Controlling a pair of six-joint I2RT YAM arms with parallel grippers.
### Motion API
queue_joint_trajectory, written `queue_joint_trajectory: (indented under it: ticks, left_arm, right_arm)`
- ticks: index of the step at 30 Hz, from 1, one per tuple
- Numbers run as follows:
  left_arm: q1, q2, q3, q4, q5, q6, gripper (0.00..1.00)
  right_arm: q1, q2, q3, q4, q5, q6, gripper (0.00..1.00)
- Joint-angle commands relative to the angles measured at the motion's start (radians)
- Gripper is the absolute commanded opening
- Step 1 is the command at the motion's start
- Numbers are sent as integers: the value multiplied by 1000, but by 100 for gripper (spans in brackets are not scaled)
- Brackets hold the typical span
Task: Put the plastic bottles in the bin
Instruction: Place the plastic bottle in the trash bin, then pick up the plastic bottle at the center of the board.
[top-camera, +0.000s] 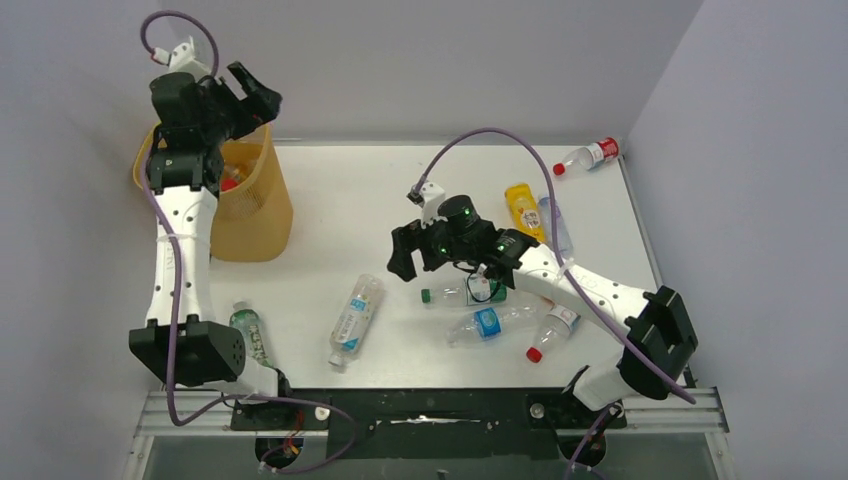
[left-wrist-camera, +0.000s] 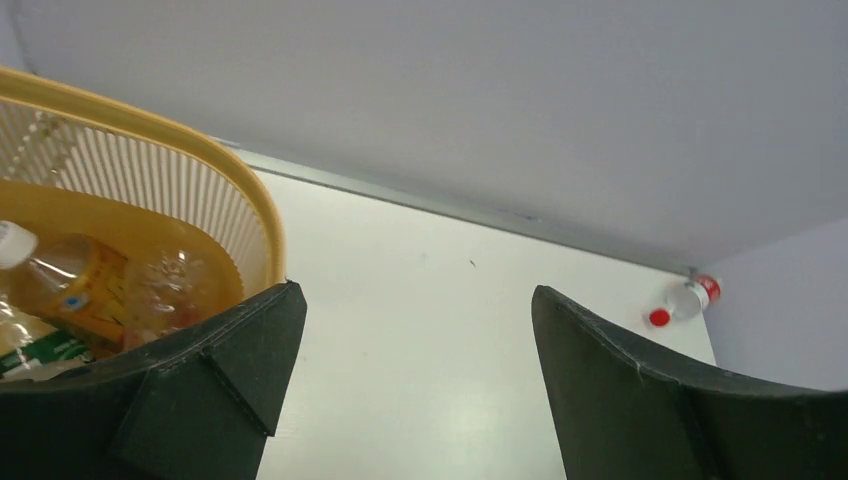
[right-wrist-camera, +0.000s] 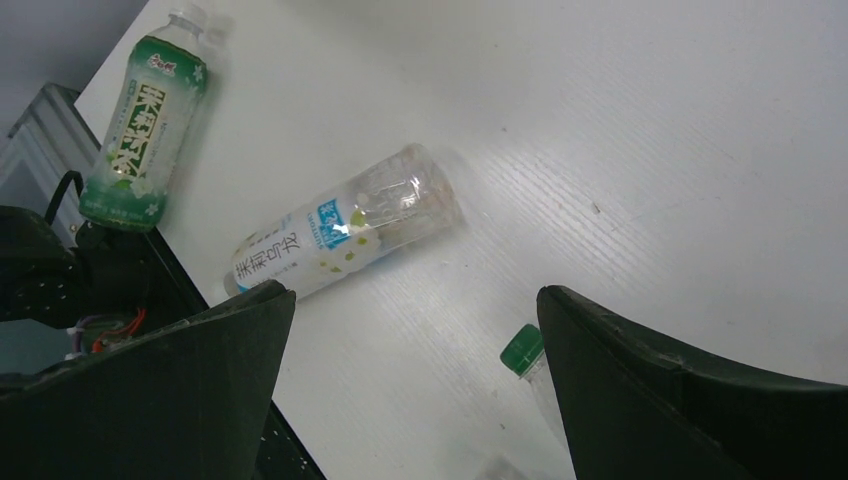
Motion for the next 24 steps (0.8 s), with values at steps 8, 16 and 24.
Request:
queue_joint_trajectory:
  ticks: [8,16,24]
  left_arm:
    - [-294,-164,-261,-45,-101,106,84]
    - [-442,-228,-394,-145,-149,121,84]
    - [-550,-201,-472,-220,-165,113,85]
  right_arm:
    - [42,3,-79,214,-39,153,98]
    - [29,-96,-135,184,19,148,98]
    - [-11,-225,-192,147,70,165,98]
